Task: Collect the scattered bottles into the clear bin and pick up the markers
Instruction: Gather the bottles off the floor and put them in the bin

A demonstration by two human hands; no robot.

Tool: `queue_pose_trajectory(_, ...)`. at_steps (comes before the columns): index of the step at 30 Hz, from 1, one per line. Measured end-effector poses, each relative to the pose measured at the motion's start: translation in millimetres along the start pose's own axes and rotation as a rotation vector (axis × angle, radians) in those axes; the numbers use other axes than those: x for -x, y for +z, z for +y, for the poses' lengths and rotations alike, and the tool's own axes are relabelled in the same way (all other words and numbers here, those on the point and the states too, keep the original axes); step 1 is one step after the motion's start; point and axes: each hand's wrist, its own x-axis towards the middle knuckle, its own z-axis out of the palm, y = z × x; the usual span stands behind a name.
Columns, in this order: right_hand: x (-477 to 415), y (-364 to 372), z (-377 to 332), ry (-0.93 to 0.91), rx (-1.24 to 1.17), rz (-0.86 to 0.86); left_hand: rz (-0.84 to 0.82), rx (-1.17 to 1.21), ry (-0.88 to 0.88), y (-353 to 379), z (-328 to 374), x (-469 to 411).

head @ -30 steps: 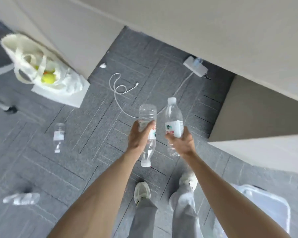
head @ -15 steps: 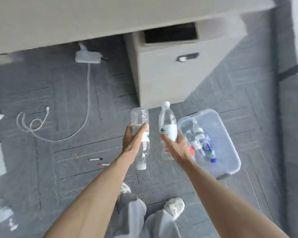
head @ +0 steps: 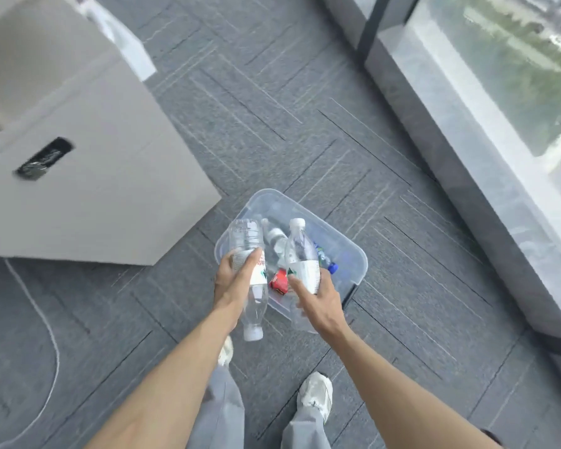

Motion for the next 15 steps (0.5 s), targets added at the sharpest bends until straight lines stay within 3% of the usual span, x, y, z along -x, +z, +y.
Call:
queue_pose_trajectory(11,-121.2,31.9,57.2,0.22,-0.12,0.287,-0.143,-0.235,0.067,46.9,-24.5,-126.1)
queue_pose_trajectory(15,-153.1,44.9,90.4,0.27,-0.112,0.274,-0.17,-0.249,0.079,60.7,-33.1,-146.8)
